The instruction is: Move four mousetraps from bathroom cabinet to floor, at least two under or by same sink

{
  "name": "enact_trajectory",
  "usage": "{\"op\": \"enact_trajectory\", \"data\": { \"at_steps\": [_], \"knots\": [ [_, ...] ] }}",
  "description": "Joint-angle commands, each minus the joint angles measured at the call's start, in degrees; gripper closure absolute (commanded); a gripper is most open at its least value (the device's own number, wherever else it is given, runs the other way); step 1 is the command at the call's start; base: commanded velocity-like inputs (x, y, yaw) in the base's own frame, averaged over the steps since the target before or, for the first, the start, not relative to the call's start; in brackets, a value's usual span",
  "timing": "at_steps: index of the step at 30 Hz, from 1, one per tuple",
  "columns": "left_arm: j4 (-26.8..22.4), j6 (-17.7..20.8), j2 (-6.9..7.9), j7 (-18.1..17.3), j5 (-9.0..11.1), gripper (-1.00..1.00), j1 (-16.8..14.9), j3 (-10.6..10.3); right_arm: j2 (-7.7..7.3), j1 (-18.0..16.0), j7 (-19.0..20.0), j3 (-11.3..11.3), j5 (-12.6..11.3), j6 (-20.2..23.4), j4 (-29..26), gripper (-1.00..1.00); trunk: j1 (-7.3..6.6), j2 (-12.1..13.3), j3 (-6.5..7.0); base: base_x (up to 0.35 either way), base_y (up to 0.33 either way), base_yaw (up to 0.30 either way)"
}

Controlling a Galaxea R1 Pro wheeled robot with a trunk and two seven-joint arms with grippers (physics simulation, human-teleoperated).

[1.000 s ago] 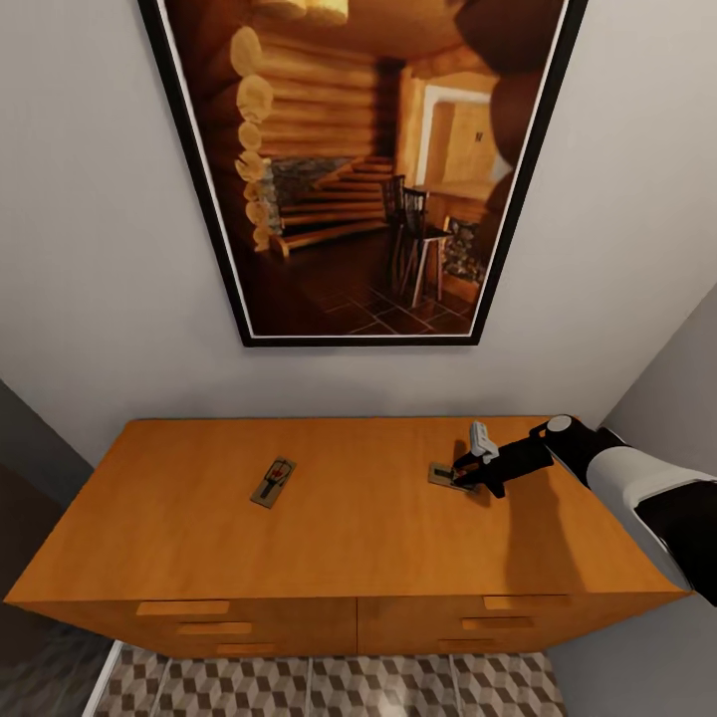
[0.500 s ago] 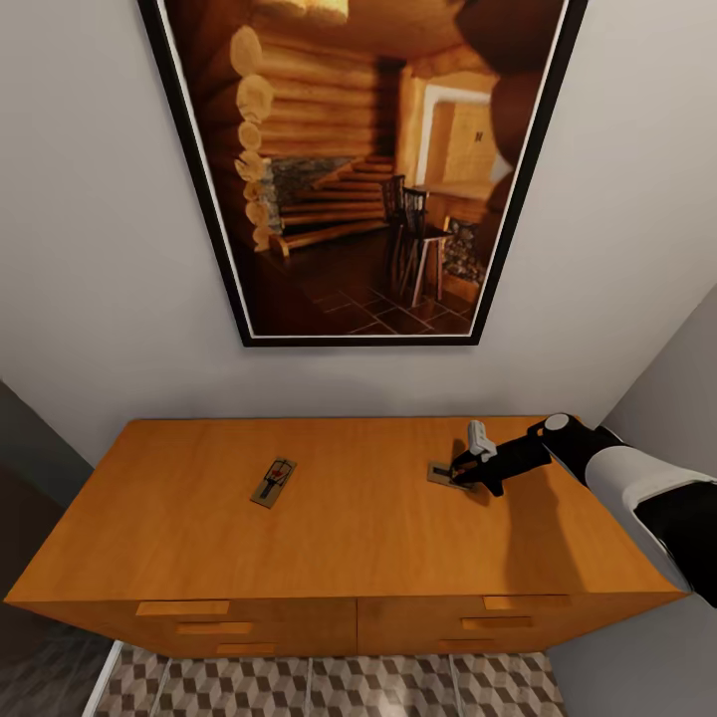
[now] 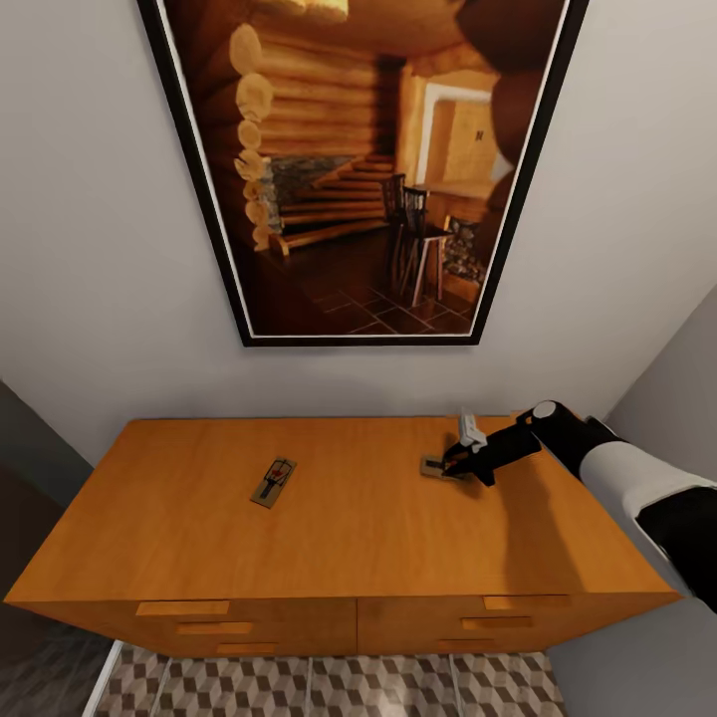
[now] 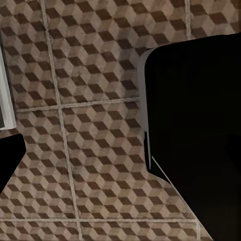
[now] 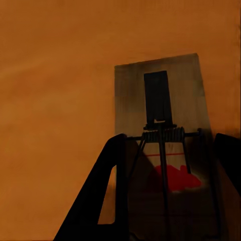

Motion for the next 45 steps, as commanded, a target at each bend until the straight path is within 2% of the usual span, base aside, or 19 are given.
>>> {"op": "enact_trajectory", "data": {
  "at_steps": [1, 15, 25, 45],
  "knots": [
    [0.1, -0.3, -0.08, 0.1, 0.4, -1.00, -0.1, -0.5, -0.01, 0.0, 0.1, -0.2, 0.6, 0.5, -1.2, 1.00, 0.03, -0.1, -0.10, 0.000, 0.000, 0.000],
    [0.1, -0.3, -0.16, 0.1, 0.4, -1.00, -0.1, -0.5, -0.26, 0.0, 3.3, -0.4, 0.5, 8.8, -11.6, 1.00, 0.03, -0.1, -0.10, 0.000, 0.000, 0.000],
    [0.1, -0.3, -0.16, 0.1, 0.4, -1.00, -0.1, -0.5, -0.20, 0.0, 3.4, -0.4, 0.4, 10.0, -12.2, 1.00, 0.03, -0.1, -0.10, -0.032, 0.007, 0.000],
    [0.1, -0.3, -0.16, 0.1, 0.4, -1.00, -0.1, -0.5, -0.21, 0.0, 3.1, -0.2, 0.5, 10.0, -12.1, 1.00, 0.03, -0.1, -0.10, -0.257, 0.147, 0.000]
  ]
}}
